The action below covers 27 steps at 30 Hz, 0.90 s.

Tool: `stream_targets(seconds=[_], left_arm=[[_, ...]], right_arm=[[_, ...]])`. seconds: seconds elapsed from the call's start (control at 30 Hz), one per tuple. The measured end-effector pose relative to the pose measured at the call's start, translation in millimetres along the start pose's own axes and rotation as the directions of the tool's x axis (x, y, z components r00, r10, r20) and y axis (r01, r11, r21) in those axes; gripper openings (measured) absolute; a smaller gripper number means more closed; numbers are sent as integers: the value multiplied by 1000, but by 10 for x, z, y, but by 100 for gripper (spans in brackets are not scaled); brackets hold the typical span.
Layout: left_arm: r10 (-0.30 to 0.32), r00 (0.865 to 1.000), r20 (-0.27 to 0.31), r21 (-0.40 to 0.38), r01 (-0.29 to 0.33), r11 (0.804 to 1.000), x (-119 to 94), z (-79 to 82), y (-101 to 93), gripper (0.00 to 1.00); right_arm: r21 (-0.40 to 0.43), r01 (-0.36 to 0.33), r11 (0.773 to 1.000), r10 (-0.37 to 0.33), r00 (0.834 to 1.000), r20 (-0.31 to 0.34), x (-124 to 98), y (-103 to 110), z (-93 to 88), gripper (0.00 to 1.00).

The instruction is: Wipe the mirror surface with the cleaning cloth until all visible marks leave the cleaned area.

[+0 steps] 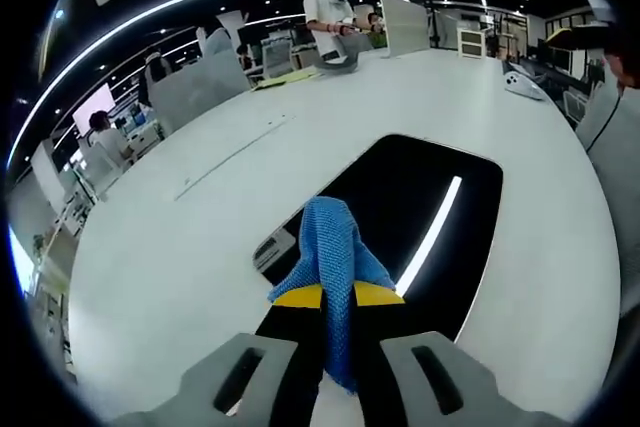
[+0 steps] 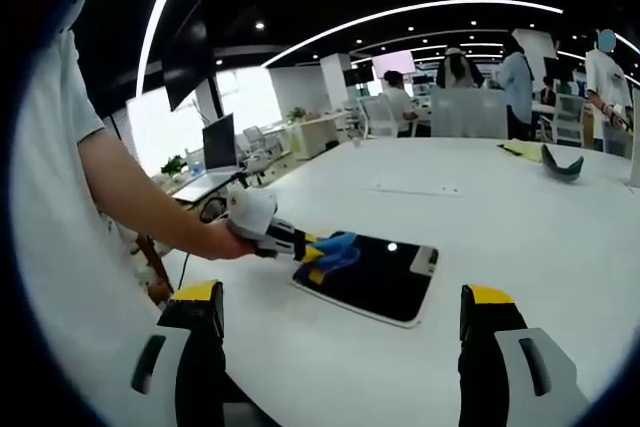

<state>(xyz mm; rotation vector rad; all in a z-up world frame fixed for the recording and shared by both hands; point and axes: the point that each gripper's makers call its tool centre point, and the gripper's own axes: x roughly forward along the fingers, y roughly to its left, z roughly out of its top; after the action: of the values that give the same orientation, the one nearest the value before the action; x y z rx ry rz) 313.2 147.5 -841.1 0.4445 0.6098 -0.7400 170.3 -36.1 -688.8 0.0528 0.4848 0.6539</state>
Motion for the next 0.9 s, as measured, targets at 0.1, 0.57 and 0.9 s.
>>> stream_targets(seconds=[0.1, 0.57, 0.9], left_arm=[[1, 1000, 0, -2, -1, 1000, -18, -9, -1, 6], [1, 1000, 1, -2, -1, 1000, -60, -59, 13, 6], [2, 1000, -2, -9, -2, 1000, -86, -84, 23, 6]], right_arm=[[-9, -2, 1000, 2, 1000, -1, 8, 7, 10, 98], [-22, -15, 1000, 14, 1000, -6, 27, 33, 28, 98], [-25, -14, 1000, 13, 1000, -12, 12, 31, 8, 97]])
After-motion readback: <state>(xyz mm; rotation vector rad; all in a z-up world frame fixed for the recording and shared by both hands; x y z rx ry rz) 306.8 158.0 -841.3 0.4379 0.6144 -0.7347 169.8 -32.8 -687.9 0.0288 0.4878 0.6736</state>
